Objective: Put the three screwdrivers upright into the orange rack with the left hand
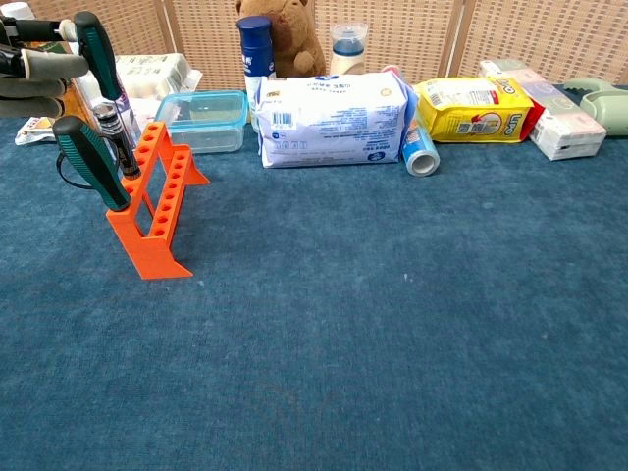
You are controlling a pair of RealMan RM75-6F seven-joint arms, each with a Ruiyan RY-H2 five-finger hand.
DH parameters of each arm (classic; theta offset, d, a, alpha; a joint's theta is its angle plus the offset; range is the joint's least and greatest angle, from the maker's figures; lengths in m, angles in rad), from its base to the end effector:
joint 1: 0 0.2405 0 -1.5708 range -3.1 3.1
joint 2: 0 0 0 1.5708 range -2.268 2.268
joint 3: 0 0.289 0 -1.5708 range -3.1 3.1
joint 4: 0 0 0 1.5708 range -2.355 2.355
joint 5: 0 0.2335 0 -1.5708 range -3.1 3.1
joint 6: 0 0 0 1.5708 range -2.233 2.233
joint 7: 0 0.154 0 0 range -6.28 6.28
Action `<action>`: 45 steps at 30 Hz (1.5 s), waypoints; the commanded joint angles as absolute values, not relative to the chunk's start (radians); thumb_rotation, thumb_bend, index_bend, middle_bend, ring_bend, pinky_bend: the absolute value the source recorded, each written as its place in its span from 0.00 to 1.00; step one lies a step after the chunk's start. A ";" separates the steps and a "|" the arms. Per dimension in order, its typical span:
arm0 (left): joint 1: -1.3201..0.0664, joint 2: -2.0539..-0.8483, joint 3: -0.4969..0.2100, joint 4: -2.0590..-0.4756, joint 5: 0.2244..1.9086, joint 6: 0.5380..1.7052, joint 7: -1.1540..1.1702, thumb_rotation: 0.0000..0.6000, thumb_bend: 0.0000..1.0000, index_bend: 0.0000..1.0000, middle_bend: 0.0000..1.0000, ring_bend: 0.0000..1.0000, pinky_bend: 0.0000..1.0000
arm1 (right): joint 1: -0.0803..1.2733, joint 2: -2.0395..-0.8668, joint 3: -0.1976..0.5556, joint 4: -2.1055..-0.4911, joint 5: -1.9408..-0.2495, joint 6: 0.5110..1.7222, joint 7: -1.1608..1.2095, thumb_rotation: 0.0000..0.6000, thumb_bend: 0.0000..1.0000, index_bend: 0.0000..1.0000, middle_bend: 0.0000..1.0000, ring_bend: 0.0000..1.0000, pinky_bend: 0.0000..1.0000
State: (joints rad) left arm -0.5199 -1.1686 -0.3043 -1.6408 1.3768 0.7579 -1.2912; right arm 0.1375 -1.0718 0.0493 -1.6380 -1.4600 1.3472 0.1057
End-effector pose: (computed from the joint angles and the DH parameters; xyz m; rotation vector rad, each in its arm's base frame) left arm -0.2286 0.3645 0.0771 -0.9730 -2.3032 -1.5592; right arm -0.3514 -0.2124 0.1494 1.4184 -1.0582 0.9025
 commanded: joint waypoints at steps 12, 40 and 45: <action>-0.536 -1.176 -0.276 -1.612 1.381 0.781 -1.329 1.00 0.38 0.69 1.00 1.00 1.00 | 0.137 -1.069 0.051 -1.636 -1.459 1.348 0.113 1.00 0.02 0.00 0.03 0.01 0.01; -0.565 -1.182 -0.248 -1.603 1.373 0.801 -1.333 1.00 0.38 0.69 1.00 1.00 1.00 | 0.136 -1.068 0.051 -1.636 -1.460 1.350 0.116 1.00 0.02 0.00 0.03 0.01 0.01; -0.575 -1.187 -0.248 -1.603 1.367 0.795 -1.328 1.00 0.38 0.69 1.00 1.00 1.00 | 0.135 -1.067 0.051 -1.637 -1.458 1.350 0.116 1.00 0.02 0.00 0.03 0.01 0.01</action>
